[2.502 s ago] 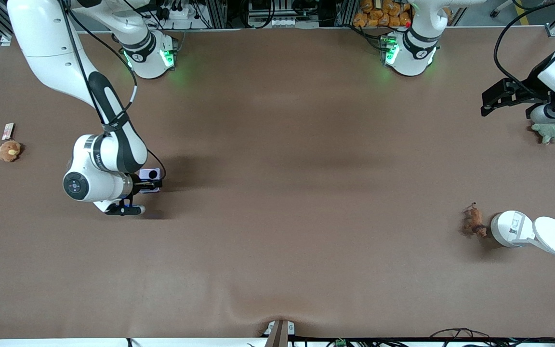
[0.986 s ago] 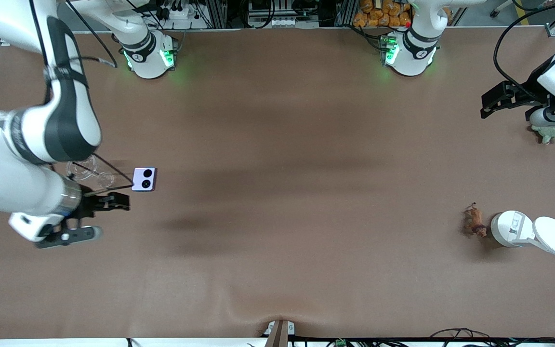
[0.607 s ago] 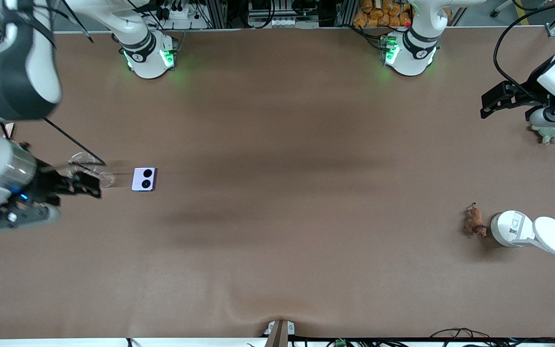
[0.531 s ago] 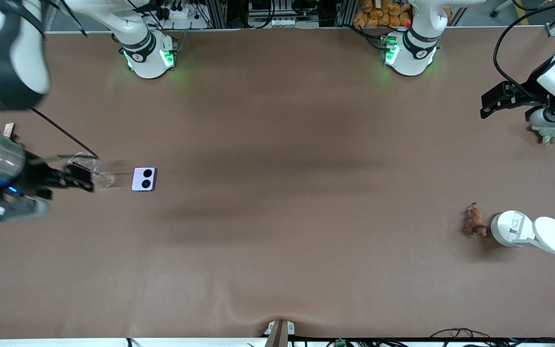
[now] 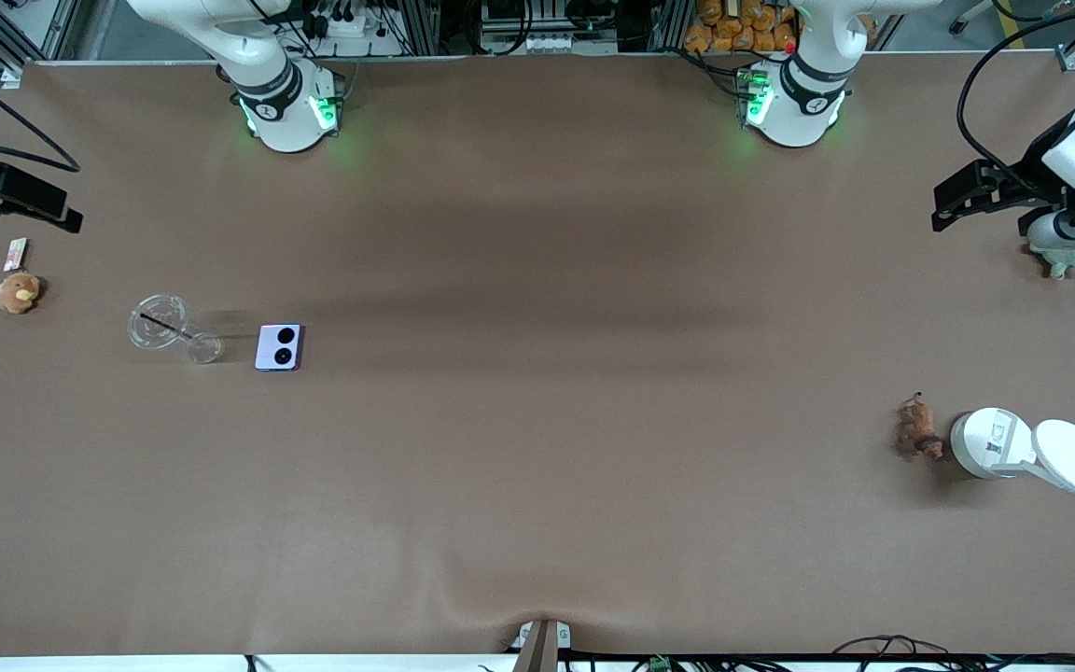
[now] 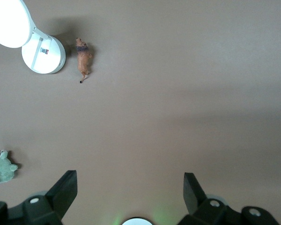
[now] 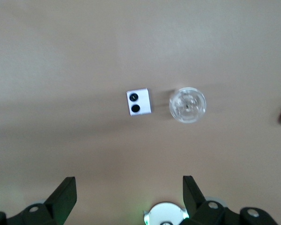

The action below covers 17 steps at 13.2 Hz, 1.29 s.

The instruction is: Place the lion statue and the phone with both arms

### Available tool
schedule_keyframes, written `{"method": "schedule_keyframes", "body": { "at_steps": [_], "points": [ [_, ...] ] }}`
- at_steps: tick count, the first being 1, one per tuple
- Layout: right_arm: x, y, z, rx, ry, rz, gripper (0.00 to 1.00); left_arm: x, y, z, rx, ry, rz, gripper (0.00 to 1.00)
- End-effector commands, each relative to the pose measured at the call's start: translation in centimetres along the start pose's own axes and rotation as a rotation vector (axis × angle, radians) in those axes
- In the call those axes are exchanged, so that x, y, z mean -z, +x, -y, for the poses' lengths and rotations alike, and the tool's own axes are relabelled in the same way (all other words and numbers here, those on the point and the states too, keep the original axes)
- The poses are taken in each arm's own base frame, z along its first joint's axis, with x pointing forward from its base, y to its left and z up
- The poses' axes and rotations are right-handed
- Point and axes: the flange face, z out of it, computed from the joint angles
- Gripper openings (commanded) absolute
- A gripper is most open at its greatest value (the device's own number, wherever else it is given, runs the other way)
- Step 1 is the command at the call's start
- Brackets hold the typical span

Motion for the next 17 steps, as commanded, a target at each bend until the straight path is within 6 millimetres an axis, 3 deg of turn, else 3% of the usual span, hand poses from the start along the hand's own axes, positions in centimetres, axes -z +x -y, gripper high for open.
{"method": "schedule_keyframes", "body": {
  "at_steps": [1,3,5,9,11,17],
  "points": [
    [-2.1,-3.1,-1.4,-0.028,0.025,-0.013,1.00,0.4,0.1,0.1,0.000,0.002,0.006,1.00],
    [-3.4,-4.2,-1.7,-0.029,0.022,-0.014,1.00,0.3,0.1,0.2,0.002,0.002,0.007,1.00],
    [-3.8,-3.8,-2.5,-0.050,0.016,-0.015,1.00,0.4,0.1,0.1,0.000,0.002,0.004,1.00],
    [-1.6,-2.4,-1.0,-0.021,-0.059,-0.100,1.00,0.3,0.2,0.1,0.000,0.002,0.006,1.00],
    [-1.3,-1.0,-1.2,-0.028,-0.073,-0.104,1.00,0.0,0.4,0.1,0.000,0.001,0.009,1.00],
    [-1.4,-1.0,-1.5,-0.035,-0.070,-0.103,1.00,0.0,0.4,0.1,0.000,0.001,0.009,1.00]
  ]
}}
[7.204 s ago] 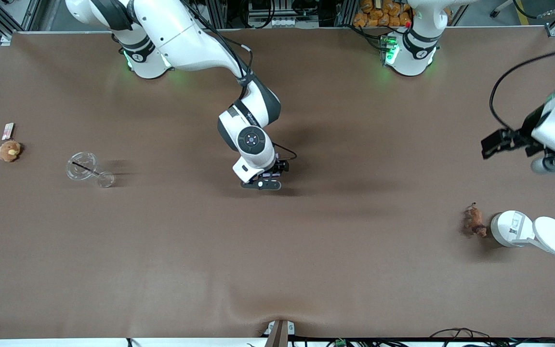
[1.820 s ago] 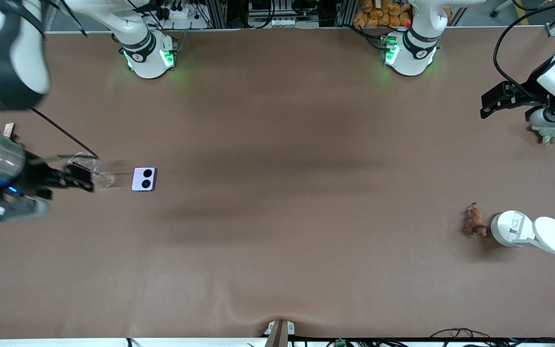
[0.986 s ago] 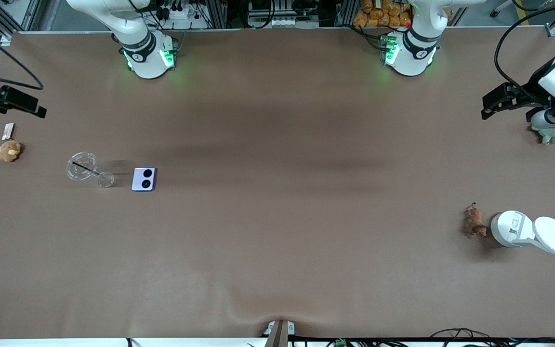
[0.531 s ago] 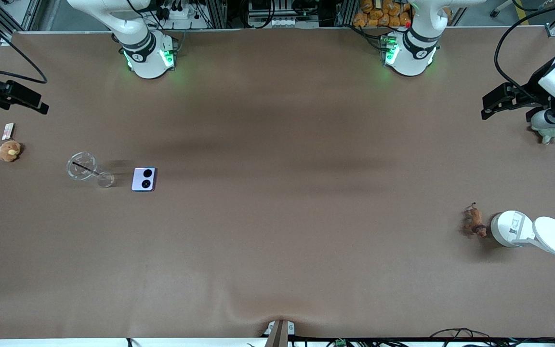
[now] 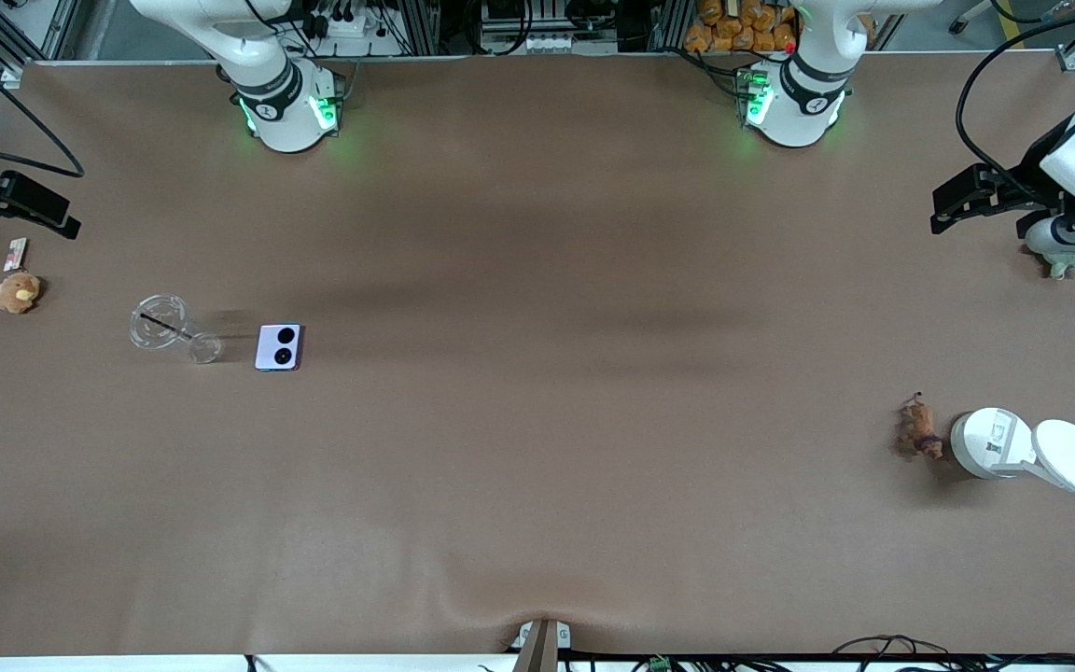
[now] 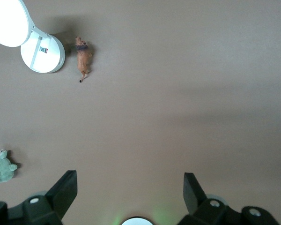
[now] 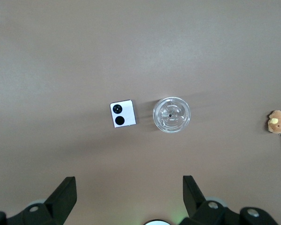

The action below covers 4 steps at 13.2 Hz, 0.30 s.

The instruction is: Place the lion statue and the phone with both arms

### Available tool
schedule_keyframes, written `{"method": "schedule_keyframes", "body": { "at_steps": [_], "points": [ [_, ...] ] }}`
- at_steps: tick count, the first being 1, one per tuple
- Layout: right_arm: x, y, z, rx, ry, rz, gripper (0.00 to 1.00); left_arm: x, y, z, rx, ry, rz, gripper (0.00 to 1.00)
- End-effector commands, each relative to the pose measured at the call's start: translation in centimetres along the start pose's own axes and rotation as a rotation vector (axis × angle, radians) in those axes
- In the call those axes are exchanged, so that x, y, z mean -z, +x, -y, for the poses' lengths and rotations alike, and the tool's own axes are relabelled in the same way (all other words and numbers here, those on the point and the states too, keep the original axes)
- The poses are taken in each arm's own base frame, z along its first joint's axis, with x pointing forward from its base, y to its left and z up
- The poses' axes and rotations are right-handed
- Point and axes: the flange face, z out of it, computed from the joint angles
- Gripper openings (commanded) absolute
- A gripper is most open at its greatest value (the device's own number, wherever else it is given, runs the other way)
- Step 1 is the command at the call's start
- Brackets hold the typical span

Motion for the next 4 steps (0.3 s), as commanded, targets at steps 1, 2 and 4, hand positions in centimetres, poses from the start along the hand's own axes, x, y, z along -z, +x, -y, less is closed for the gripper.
{"method": "schedule_keyframes", "body": {
  "at_steps": [1,2,4],
  "points": [
    [0.48,0.25,-0.27,-0.019,-0.015,-0.004,1.00,0.32,0.20,0.08,0.000,0.002,0.004,1.00],
    [0.48,0.25,-0.29,-0.020,-0.016,-0.004,1.00,0.32,0.20,0.08,0.000,0.002,0.004,1.00],
    [0.56,0.18,-0.12,-0.016,-0.015,-0.005,1.00,0.09,0.43,0.17,0.001,0.001,0.005,1.00]
  ]
}}
